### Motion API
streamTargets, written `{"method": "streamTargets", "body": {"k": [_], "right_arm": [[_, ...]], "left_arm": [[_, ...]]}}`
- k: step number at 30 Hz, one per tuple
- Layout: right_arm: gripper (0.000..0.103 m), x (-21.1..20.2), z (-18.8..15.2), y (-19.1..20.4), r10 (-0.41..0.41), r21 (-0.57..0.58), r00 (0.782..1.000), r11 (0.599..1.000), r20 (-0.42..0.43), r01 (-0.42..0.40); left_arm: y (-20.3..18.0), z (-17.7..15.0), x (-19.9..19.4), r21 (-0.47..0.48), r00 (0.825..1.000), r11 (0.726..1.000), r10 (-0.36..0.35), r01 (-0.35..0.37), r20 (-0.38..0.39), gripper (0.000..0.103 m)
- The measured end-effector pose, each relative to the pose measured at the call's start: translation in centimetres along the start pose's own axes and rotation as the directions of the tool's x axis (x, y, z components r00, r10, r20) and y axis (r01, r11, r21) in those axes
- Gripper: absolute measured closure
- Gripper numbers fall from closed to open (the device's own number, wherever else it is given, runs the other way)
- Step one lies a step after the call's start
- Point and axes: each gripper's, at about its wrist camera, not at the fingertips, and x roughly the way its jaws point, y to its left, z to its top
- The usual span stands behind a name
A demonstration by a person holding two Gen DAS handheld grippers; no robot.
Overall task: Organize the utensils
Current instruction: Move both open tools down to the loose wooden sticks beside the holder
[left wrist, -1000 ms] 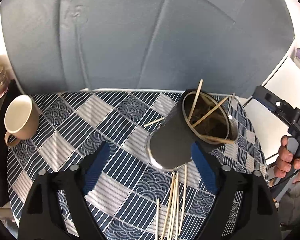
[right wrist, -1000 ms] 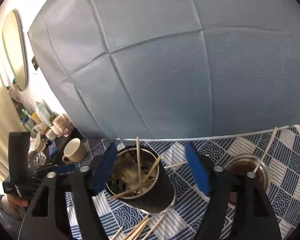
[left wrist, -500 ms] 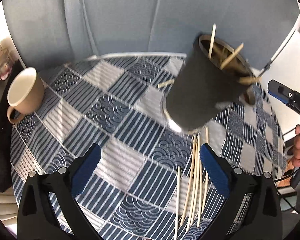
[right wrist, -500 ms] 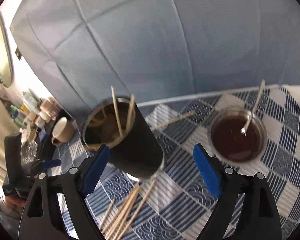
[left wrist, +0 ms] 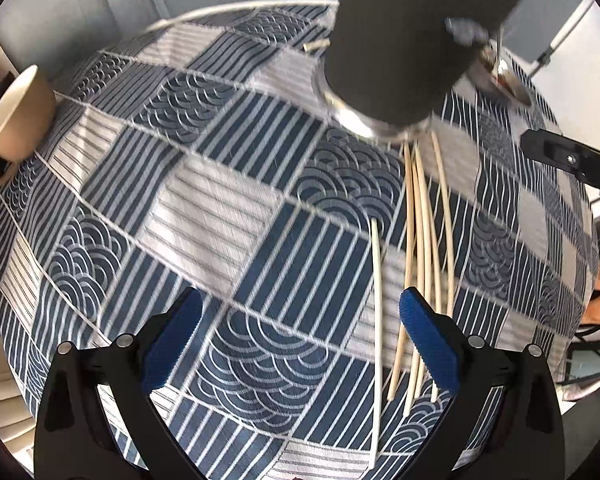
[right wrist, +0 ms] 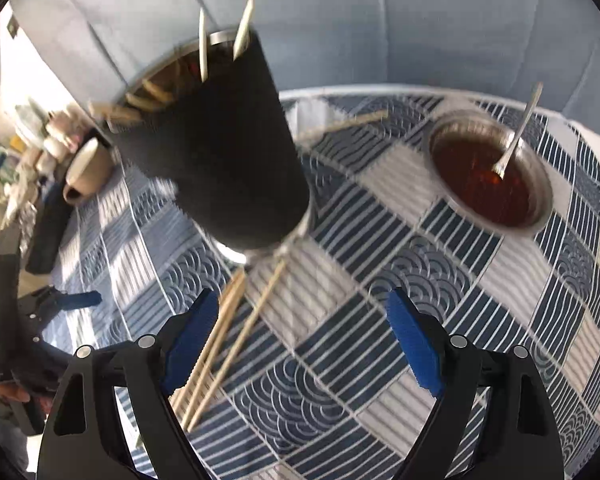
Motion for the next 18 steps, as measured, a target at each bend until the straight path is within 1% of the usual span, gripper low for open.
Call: {"method": "streamTargets", "body": {"k": [5, 9, 12, 18], "right_arm": [[0.022, 2.3, -0.9, 0.3, 0.005, 0.027, 0.994, 1.0, -0.11, -0.002], [0.022, 3.5, -1.4, 0.9, 0.022, 0.046, 0.986, 0.999, -0.166, -0.014], [0.022, 4.1, -1.6, 1.5, 0.019, 0.04, 0.982, 0.999, -0.189, -0.011], [0.022, 5.2, -1.5, 3.1, -0.042, -0.004, 0.976, 0.999, -0.216, 0.042]], "left_arm": [[-0.8, -1.3, 0.7, 0.023, 1.0, 1.0, -0.004, 0.005, -0.027, 0.006], [-1.5, -2.2, 1.0, 0.05, 0.999, 0.999, 0.02, -0.018, -0.039, 0.006], [-1.5, -2.5, 1.4, 0.053, 0.998, 0.998, 0.026, -0.023, -0.051, 0.006], [-1.4, -2.4, 2.0, 0.058, 0.997, 0.997, 0.047, -0.043, -0.066, 0.006]]}}
